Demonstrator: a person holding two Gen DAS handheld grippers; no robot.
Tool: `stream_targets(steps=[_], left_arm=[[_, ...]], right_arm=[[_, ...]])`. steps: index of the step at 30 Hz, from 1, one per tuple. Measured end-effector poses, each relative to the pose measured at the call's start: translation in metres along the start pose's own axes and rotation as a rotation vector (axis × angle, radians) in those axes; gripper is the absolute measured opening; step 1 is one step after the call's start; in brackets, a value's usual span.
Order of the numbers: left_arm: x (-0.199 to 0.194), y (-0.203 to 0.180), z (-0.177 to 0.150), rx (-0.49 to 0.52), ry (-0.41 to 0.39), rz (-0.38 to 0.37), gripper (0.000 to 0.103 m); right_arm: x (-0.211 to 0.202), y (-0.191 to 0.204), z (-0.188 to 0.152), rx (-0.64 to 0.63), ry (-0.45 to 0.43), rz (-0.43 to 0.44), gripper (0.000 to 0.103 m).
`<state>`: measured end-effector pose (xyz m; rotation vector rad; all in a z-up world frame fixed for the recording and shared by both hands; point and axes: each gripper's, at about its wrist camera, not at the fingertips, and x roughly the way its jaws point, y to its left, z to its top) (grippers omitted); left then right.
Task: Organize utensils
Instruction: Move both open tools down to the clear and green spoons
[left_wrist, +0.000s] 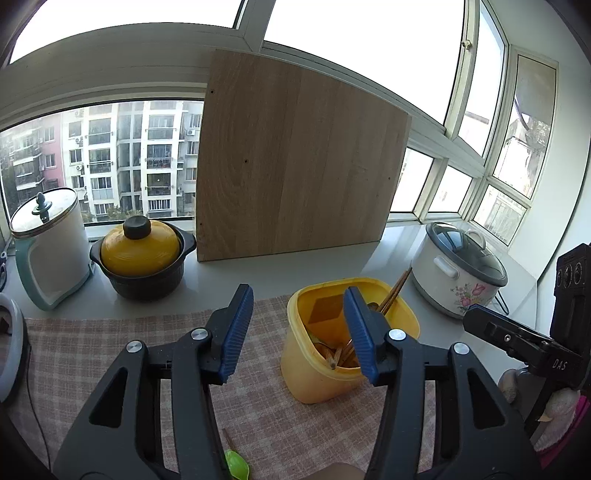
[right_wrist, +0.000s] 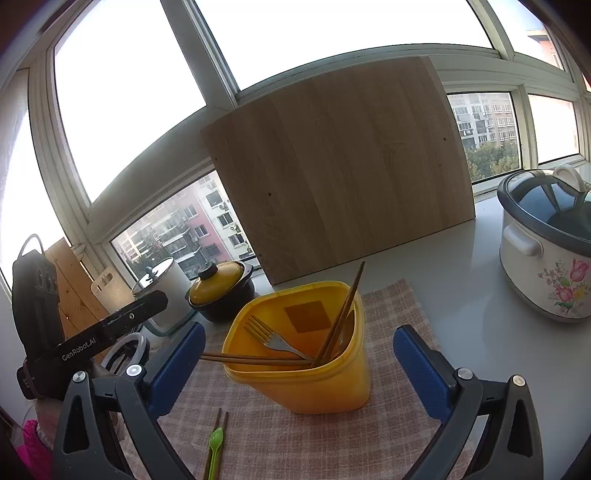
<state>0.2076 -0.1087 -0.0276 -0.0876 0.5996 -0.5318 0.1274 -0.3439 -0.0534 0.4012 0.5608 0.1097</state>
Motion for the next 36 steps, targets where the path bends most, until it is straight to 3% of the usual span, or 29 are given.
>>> stream_targets(steps=[2,8,18,27,36], left_arm=[[-0.009,0.004,-0.007,0.006,0.007,0.01,0.06],[-0.032,0.025,-0.032,0.005,0.058,0.057,0.061],[-0.058,0.079,-0.094,-0.132,0.173,0.122,0.061],[-0.061,0.099,-0.148,-0.191,0.284,0.143,0.061],[-0.044,0.088,-0.179,-0.149,0.364,0.141,0.061]], right_arm=[[-0.002,0.002,-0.003,-0.015,0.007,0.001,0.103],[-0.011,0.007,-0.015,-0.048,0.012,0.014,0.103],[-0.014,0.029,-0.036,-0.157,0.065,0.111,0.103],[0.013,0.053,-0.067,-0.155,0.216,0.193,0.087],[0.048,0.071,-0.105,-0.124,0.383,0.227,0.068]])
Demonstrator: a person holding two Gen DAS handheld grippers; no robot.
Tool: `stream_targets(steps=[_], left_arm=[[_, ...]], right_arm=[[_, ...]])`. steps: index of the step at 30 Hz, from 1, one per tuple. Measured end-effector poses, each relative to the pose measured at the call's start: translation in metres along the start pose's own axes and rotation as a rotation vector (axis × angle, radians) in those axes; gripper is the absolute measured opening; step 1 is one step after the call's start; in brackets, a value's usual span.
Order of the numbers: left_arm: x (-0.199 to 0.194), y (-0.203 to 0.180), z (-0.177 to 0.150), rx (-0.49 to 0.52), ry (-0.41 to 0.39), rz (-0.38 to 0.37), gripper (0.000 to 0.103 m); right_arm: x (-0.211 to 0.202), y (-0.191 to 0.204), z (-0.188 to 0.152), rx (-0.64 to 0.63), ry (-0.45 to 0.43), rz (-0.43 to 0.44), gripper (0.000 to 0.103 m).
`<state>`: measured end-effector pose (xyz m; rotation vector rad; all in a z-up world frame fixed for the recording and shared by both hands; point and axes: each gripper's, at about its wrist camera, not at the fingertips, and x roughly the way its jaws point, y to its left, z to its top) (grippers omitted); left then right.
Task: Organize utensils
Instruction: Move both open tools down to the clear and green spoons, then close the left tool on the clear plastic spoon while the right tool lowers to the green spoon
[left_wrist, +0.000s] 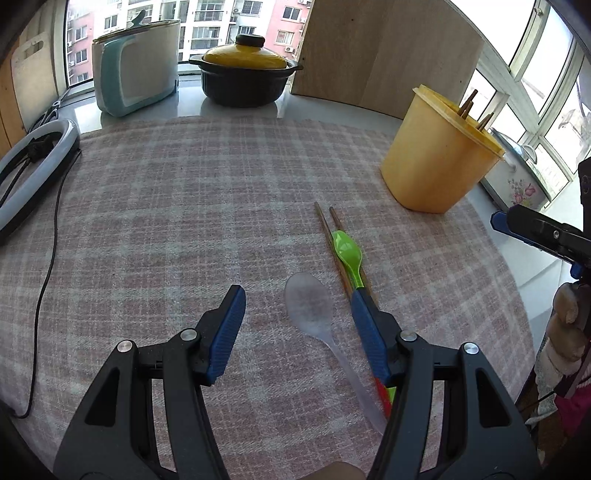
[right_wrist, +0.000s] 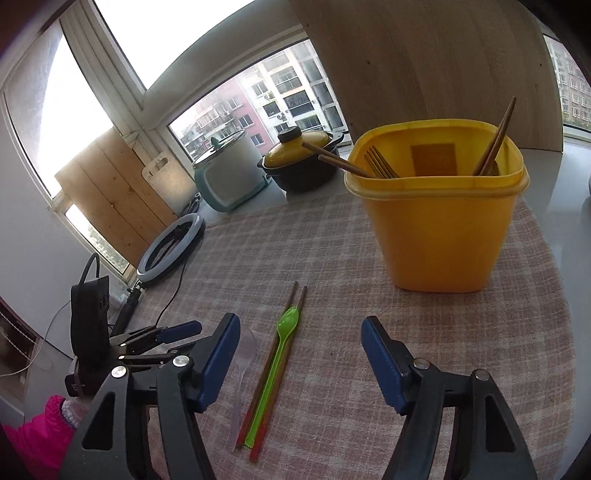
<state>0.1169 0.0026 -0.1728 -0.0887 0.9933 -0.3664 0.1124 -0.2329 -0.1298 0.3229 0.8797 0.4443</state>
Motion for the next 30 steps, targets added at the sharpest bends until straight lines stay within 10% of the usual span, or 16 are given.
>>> stream_targets(steps=[10,22,30], left_arm=[[0.022,0.0,-0.005,0.003,0.041,0.007,0.061],[0.039,-0.004,-0.007,0.002,0.029,0.012,0.061],[0.04,-0.006,-0.01,-0.003,-0.012,0.035,0.031]], right_arm=[[0.032,-0.001,-0.01,0.009,0.114,0.012,0.039],[0.058,0.006,-0.004,0.007,0.149,0.022,0.032],[0.088,0.009,-0.003,0.067,0.189,0.029,0.03]])
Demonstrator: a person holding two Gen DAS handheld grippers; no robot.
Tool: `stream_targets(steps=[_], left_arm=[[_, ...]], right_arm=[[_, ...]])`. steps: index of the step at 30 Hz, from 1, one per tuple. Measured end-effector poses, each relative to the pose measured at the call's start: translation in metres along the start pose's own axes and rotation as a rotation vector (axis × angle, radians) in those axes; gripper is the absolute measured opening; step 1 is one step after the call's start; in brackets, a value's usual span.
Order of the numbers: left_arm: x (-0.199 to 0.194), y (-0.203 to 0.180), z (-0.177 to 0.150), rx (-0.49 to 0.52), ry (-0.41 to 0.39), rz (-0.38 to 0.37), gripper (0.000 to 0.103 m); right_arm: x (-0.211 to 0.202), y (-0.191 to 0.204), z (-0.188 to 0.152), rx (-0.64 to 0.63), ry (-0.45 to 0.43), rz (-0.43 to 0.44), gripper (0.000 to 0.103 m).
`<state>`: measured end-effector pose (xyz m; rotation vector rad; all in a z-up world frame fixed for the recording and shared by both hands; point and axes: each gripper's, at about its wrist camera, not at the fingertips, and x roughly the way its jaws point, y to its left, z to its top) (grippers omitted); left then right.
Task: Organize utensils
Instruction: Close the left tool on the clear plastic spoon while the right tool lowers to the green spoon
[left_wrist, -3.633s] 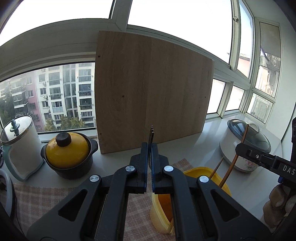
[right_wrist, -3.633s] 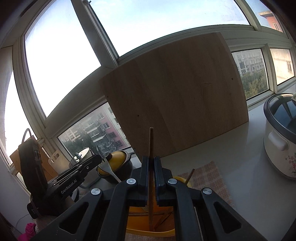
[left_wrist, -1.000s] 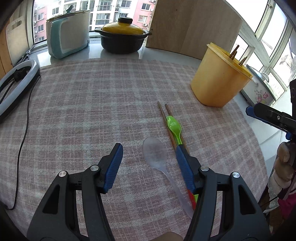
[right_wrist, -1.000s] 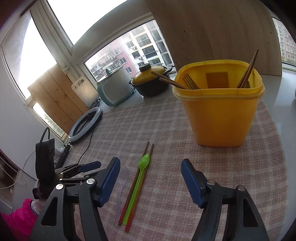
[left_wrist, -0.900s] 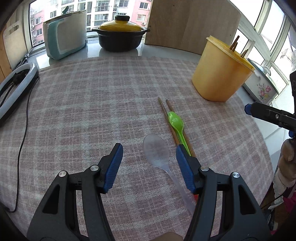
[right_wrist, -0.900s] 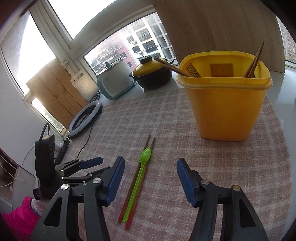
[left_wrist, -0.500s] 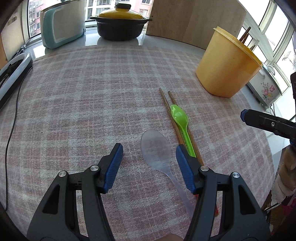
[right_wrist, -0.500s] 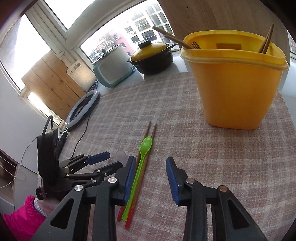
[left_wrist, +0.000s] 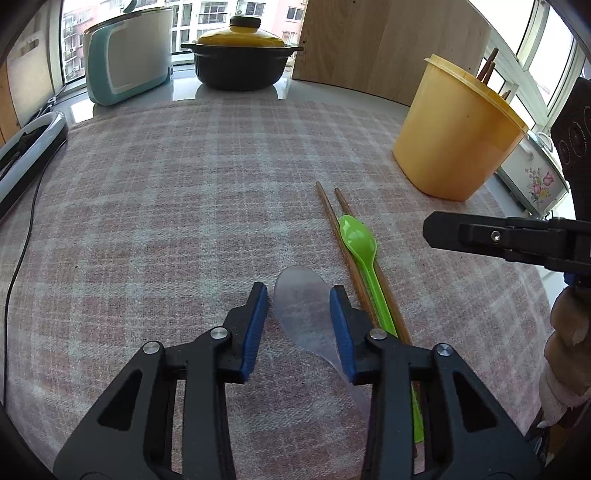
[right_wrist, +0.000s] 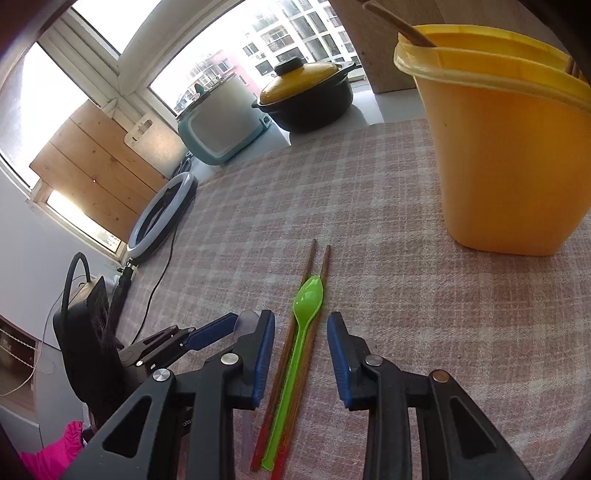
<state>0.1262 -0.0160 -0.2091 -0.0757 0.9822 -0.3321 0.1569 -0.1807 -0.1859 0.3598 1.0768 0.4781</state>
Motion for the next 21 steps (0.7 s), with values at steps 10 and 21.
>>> stream_targets(steps=[10,21], left_arm=[[-0.003,0.002,-0.001,-0.015,-0.038,-0.025,0.006],[-0.011,0.007,-0.004,-0.037,-0.055,-0.018,0.004]], right_arm=[[0.032,0.0,0.007,0.012,0.053,-0.054,0.029],[0.051,0.003,0.012,-0.001,0.09,-0.08,0.031]])
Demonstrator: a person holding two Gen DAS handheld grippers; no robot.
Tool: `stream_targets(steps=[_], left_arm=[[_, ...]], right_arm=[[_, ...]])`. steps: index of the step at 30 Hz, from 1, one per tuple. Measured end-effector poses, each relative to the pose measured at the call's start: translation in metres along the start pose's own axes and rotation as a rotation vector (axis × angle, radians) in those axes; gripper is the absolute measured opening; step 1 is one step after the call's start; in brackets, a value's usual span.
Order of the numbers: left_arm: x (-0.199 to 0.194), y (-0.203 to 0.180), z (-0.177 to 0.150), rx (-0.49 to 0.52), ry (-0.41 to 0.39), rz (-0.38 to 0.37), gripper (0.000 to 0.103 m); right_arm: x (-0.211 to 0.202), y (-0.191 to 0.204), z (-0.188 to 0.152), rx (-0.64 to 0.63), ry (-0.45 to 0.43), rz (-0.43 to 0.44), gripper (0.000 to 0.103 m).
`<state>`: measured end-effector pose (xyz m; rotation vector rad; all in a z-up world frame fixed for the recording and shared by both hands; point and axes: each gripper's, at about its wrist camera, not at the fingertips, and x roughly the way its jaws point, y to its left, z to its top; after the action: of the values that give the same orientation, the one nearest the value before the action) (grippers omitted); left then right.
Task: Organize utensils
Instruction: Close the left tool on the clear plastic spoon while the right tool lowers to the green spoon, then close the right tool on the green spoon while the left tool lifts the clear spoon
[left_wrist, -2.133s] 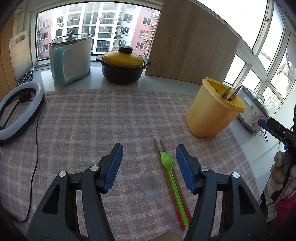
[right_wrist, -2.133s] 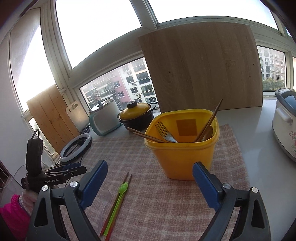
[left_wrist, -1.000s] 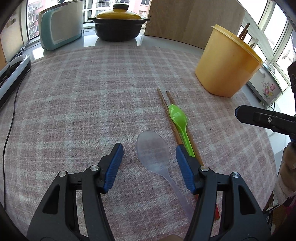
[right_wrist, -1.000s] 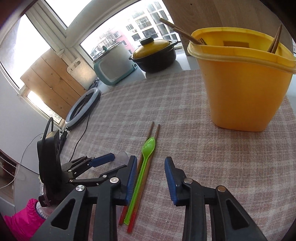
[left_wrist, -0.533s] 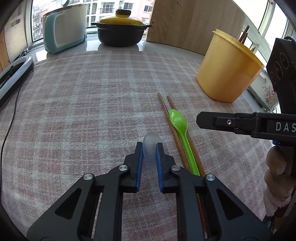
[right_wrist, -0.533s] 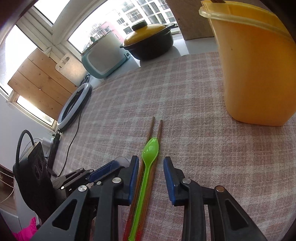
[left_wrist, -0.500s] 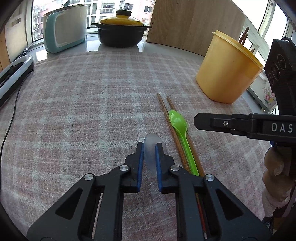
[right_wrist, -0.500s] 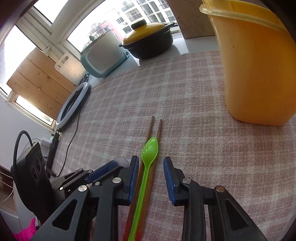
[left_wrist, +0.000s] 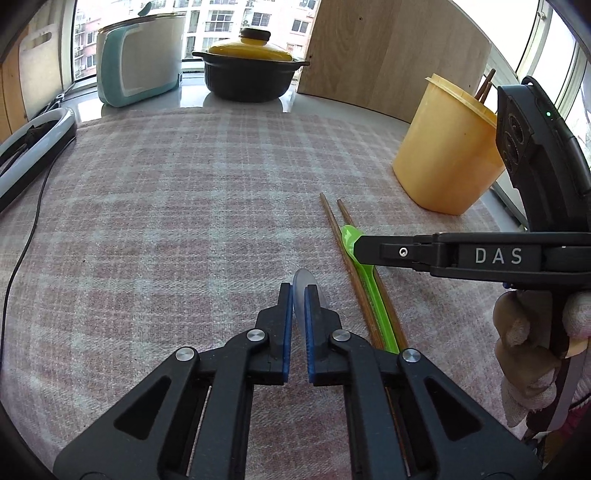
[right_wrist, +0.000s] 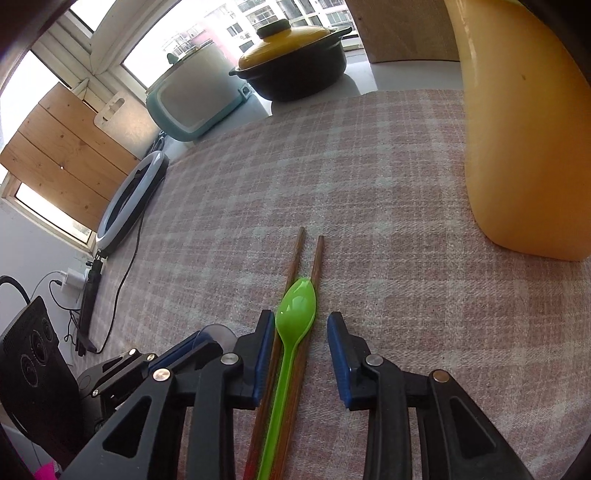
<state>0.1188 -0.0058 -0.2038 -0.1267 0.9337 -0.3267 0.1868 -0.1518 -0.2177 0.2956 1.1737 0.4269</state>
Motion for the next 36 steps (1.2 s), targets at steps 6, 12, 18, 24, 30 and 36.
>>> stream_targets(steps=[6,12,18,24,30,36], left_arm=[[-0.004,0.007,-0.001,-0.01,-0.005,0.007,0.003],[-0.006,0.013,-0.002,-0.027,-0.008,0.01,0.003],[-0.007,0.013,-0.001,-0.03,-0.016,0.018,0.003],[-0.009,0.017,0.0,-0.044,-0.023,0.022,0.002],[-0.009,0.021,0.0,-0.051,-0.021,0.024,0.002],[-0.005,0.02,0.0,-0.049,-0.007,0.014,0.002]], right_arm=[[0.004,0.007,0.003,-0.036,0.003,-0.038,0.023],[0.006,0.012,0.003,-0.061,0.005,-0.053,0.021],[0.002,0.021,0.001,-0.101,-0.012,-0.066,0.018],[-0.002,0.03,0.0,-0.131,-0.028,-0.06,0.001],[0.002,0.027,0.002,-0.128,-0.006,-0.064,0.001],[0.001,0.022,0.004,-0.117,0.001,-0.055,0.002]])
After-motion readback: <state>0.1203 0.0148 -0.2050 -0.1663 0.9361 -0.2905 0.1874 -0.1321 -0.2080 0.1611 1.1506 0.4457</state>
